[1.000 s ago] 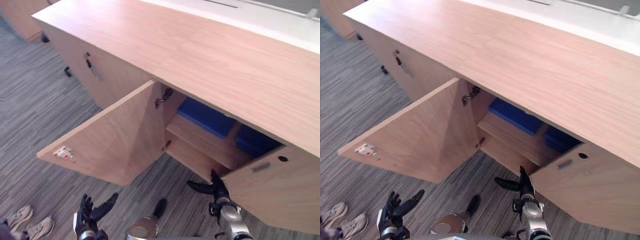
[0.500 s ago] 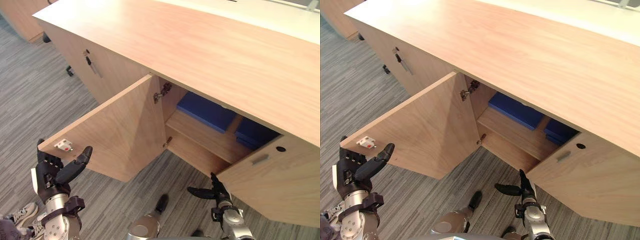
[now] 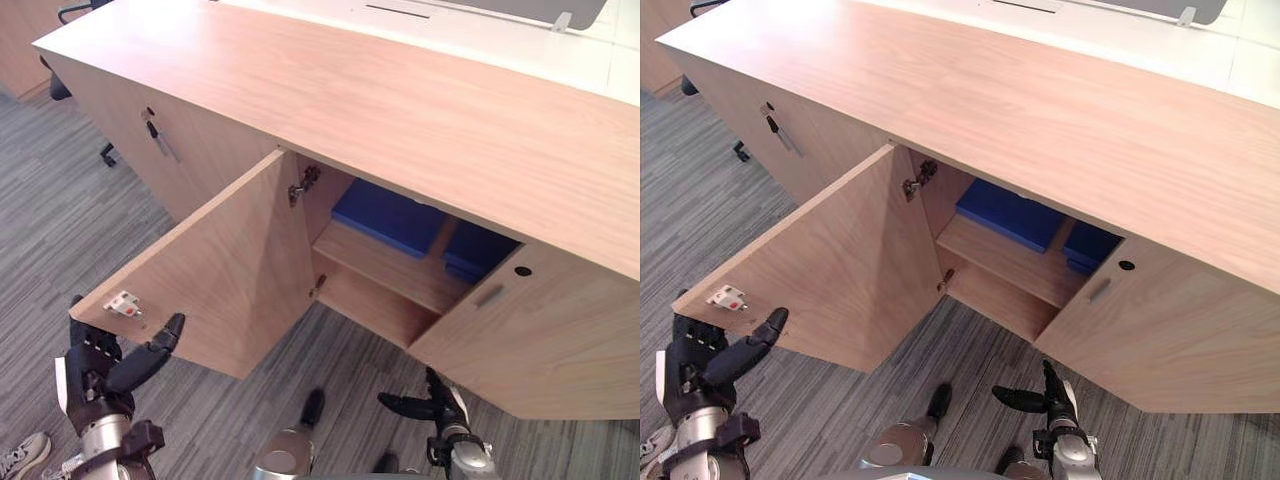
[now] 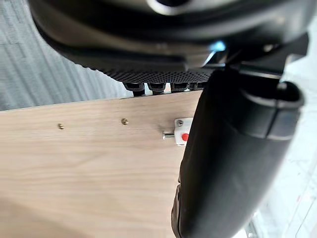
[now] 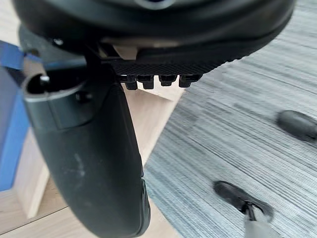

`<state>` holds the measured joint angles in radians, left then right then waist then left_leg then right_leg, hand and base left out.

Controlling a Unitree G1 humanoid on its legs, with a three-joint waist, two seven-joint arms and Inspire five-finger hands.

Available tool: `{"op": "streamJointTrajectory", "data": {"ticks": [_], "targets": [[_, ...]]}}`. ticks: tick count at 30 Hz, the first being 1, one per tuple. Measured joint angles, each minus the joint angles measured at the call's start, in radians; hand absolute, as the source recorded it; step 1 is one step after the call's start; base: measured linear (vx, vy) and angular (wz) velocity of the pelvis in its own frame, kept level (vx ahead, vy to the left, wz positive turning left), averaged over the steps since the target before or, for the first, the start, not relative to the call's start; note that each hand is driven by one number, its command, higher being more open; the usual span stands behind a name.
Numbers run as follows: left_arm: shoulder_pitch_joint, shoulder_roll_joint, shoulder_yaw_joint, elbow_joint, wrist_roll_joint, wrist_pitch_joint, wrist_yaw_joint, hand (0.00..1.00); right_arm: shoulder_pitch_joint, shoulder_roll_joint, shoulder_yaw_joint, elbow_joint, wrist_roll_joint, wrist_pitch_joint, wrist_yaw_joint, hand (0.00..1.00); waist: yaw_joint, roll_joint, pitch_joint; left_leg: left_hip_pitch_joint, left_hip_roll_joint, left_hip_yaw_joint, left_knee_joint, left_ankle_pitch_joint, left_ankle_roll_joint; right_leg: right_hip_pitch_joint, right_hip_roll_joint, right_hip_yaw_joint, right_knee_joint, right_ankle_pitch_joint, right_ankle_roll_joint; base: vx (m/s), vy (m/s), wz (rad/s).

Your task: Walk over to the cabinet, pick up the folder, carry it to the office cabinet, place the folder inside the office cabinet, then close the office cabinet door

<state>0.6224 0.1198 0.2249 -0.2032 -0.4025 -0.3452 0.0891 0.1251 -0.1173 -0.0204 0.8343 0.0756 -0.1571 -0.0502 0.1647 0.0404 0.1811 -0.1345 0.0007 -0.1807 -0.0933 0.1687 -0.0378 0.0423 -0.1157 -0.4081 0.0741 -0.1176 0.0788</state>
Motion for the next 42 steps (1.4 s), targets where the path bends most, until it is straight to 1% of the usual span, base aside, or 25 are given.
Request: {"op": "streamJointTrajectory", "data": {"ticks": [1,6,9,10,11,12,13,14,15,16,17,18,20,21,22,25,27,29,30,32,34,35,37,39,42], "targets": [[0.034,0.0,-0.043,0.0,-0.012,-0.011,-0.004,1.0,0.003,0.005,-0.001,0.0,-0.001,0.0,0.001,1.0,0.004,0.001,0.0,-0.006,0.0,0.016,0.0,0.002,-0.001,-0.018,-0.004,0.017,0.013,-0.001,0.002,-0.03,0.047,-0.1],[0.091,0.006,-0.123,0.003,-0.071,-0.025,-0.011,1.0,-0.028,0.003,0.007,0.0,-0.004,0.0,0.004,1.0,0.006,0.008,0.0,-0.044,0.012,0.077,0.001,0.007,-0.009,-0.098,-0.004,0.09,0.054,-0.001,0.002,-0.05,0.035,-0.26],[0.104,0.021,-0.18,0.027,-0.092,-0.039,-0.011,1.0,-0.049,-0.007,0.007,0.0,-0.011,-0.001,0.004,1.0,0.006,0.026,0.002,-0.067,0.014,0.126,0.002,0.004,-0.012,-0.151,-0.006,0.152,0.079,-0.001,0.002,-0.06,0.029,-0.23],[0.103,0.02,-0.196,0.043,-0.093,-0.046,-0.011,1.0,-0.055,-0.007,0.009,-0.001,-0.019,-0.001,0.004,1.0,0.001,0.018,0.007,-0.079,0.012,0.154,0.01,-0.001,-0.019,-0.169,-0.015,0.171,0.08,-0.001,0.002,-0.03,0.07,-0.26],[0.103,0.02,-0.22,0.082,-0.097,-0.047,-0.011,1.0,-0.071,-0.011,0.01,0.003,-0.029,-0.001,0.005,1.0,-0.019,0.02,0.009,-0.096,0.006,0.195,0.083,0.001,0.014,-0.197,-0.035,0.196,0.08,0.0,0.004,0.02,0.074,-0.28],[0.101,0.021,-0.231,0.1,-0.099,-0.043,-0.011,1.0,-0.076,-0.014,0.012,0.003,-0.03,0.0,0.005,1.0,-0.027,0.02,0.009,-0.091,0.004,0.202,0.105,-0.037,0.017,-0.208,-0.042,0.208,0.08,0.005,0.009,0.06,0.073,-0.3],[0.098,0.021,-0.246,0.124,-0.103,-0.041,-0.011,1.0,-0.086,-0.023,0.016,-0.001,-0.03,-0.001,0.004,1.0,-0.047,0.025,0.011,-0.081,0.003,0.226,0.076,-0.059,0.003,-0.224,-0.043,0.236,0.079,0.012,0.014,0.04,0.068,-0.19],[0.07,0.044,-0.283,0.147,-0.104,-0.026,-0.02,1.0,-0.096,-0.031,0.016,-0.002,-0.03,0.0,0.004,1.0,-0.069,0.035,0.015,-0.063,-0.009,0.263,0.009,-0.055,-0.01,-0.245,-0.044,0.28,0.079,0.022,0.004,-0.02,0.143,0.04],[0.016,0.087,-0.333,0.193,-0.096,0.005,-0.029,1.0,-0.109,-0.029,0.018,-0.002,-0.03,0.001,0.004,1.0,-0.113,0.01,0.03,-0.082,-0.034,0.29,0.037,-0.092,-0.046,-0.267,-0.085,0.302,0.077,0.028,-0.011,-0.06,0.154,0.23],[-0.014,0.117,-0.37,0.203,-0.094,0.028,-0.03,1.0,-0.119,-0.034,0.022,-0.005,-0.03,0.0,0.004,1.0,-0.143,0.005,0.033,-0.144,-0.037,0.301,0.194,-0.109,0.021,-0.281,-0.099,0.307,0.079,0.029,-0.011,-0.06,0.132,-0.21],[-0.036,0.146,-0.433,0.208,-0.075,0.056,-0.056,1.0,-0.143,-0.051,0.042,-0.011,-0.031,0.002,0.012,1.0,-0.156,0.036,0.037,-0.16,0.014,0.302,0.349,-0.246,0.03,-0.303,-0.055,0.362,0.066,0.039,-0.002,-0.04,0.107,-1.08],[-0.057,0.189,-0.513,0.214,-0.028,0.061,-0.094,1.0,-0.171,-0.052,0.051,-0.025,-0.03,0.008,0.008,1.0,-0.158,0.042,0.068,-0.103,0.021,0.378,0.268,-0.247,0.023,-0.299,-0.045,0.425,0.035,0.073,-0.008,-0.05,0.111,-1.52],[-0.116,0.194,-0.58,0.218,-0.072,0.085,-0.148,1.0,-0.185,-0.058,0.068,-0.046,-0.03,0.007,0.013,1.0,-0.183,0.042,0.07,-0.064,0.021,0.461,0.199,-0.233,0.018,-0.33,-0.013,0.442,0.065,0.082,-0.003,-0.07,0.132,-1.3],[-0.154,0.195,-0.592,0.226,-0.093,0.1,-0.176,1.0,-0.186,-0.058,0.068,-0.05,-0.03,0.007,0.013,1.0,-0.19,0.041,0.071,-0.054,0.02,0.485,0.188,-0.231,0.014,-0.332,0.004,0.448,0.07,0.089,-0.004,-0.06,0.109,-1.15],[-0.254,0.198,-0.604,0.246,-0.129,0.12,-0.237,1.0,-0.186,-0.057,0.072,-0.06,-0.03,0.007,0.015,1.0,-0.214,0.018,0.073,-0.044,0.003,0.534,0.175,-0.227,0.009,-0.33,0.04,0.469,0.051,0.146,-0.026,-0.03,0.053,-0.96],[-0.428,0.184,-0.601,0.226,-0.119,0.119,-0.286,1.0,-0.196,-0.069,0.076,-0.074,-0.031,0.008,0.021,1.0,-0.254,0.012,0.083,-0.047,0.007,0.609,0.164,-0.229,0.008,-0.339,0.047,0.527,-0.027,0.21,-0.048,0.01,0.033,-0.91],[-0.532,0.167,-0.578,0.196,-0.081,0.114,-0.282,1.0,-0.189,-0.074,0.076,-0.075,-0.032,0.012,0.02,1.0,-0.281,0.012,0.083,-0.046,0.013,0.647,0.172,-0.236,0.01,-0.336,0.057,0.56,-0.074,0.254,-0.04,0.1,-0.015,-0.8],[-0.628,0.124,-0.504,0.216,-0.007,0.115,-0.191,1.0,-0.181,-0.072,0.072,-0.075,-0.031,0.018,0.015,1.0,-0.295,0.011,0.084,-0.047,0.026,0.646,0.219,-0.253,0.047,-0.325,0.073,0.601,-0.114,0.292,-0.035,0.17,-0.07,-0.96],[-0.65,0.116,-0.484,0.227,0.021,0.115,-0.157,1.0,-0.174,-0.072,0.071,-0.075,-0.031,0.018,0.013,1.0,-0.296,0.011,0.084,-0.041,0.032,0.639,0.22,-0.259,0.045,-0.324,0.077,0.605,-0.118,0.296,-0.035,0.14,-0.091,-0.79],[-0.779,0.089,-0.437,0.338,0.136,0.114,-0.052,1.0,-0.155,-0.066,0.064,-0.076,-0.031,0.018,0.004,1.0,-0.304,0.011,0.084,-0.023,0.039,0.607,0.212,-0.265,0.036,-0.315,0.086,0.61,-0.118,0.297,-0.034,0.1,-0.079,-0.28],[-0.857,0.076,-0.425,0.424,0.231,0.116,0.01,1.0,-0.146,-0.065,0.063,-0.076,-0.031,0.019,0.0,1.0,-0.305,0.011,0.084,-0.01,0.038,0.59,0.201,-0.264,0.034,-0.304,0.088,0.599,-0.117,0.297,-0.034,0.05,-0.058,0.15],[-0.906,0.066,-0.418,0.485,0.308,0.122,0.079,1.0,-0.145,-0.062,0.056,-0.077,-0.031,0.019,-0.005,1.0,-0.308,0.01,0.085,-0.003,0.034,0.579,0.2,-0.259,0.035,-0.293,0.082,0.589,-0.115,0.298,-0.034,-0.01,-0.024,0.23],[-0.954,0.064,-0.389,0.546,0.347,0.14,0.105,1.0,-0.149,-0.052,0.043,-0.079,-0.03,0.019,-0.01,1.0,-0.308,0.009,0.086,0.0,0.027,0.572,0.201,-0.257,0.038,-0.286,0.073,0.584,-0.116,0.3,-0.03,-0.07,-0.002,0.16],[-1.03,0.075,-0.357,0.593,0.353,0.187,0.141,1.0,-0.151,-0.034,0.044,-0.101,-0.03,0.018,-0.013,1.0,-0.319,0.005,0.088,-0.004,0.011,0.569,0.195,-0.258,0.036,-0.287,0.056,0.58,-0.126,0.306,-0.021,-0.12,0.009,0.06],[-1.013,0.082,-0.362,0.565,0.353,0.189,0.145,1.0,-0.141,-0.026,0.042,-0.098,-0.029,0.022,-0.011,1.0,-0.321,0.005,0.088,0.003,-0.002,0.573,0.17,-0.243,0.034,-0.288,0.041,0.555,-0.135,0.296,-0.033,-0.07,0.005,-0.02]]}}
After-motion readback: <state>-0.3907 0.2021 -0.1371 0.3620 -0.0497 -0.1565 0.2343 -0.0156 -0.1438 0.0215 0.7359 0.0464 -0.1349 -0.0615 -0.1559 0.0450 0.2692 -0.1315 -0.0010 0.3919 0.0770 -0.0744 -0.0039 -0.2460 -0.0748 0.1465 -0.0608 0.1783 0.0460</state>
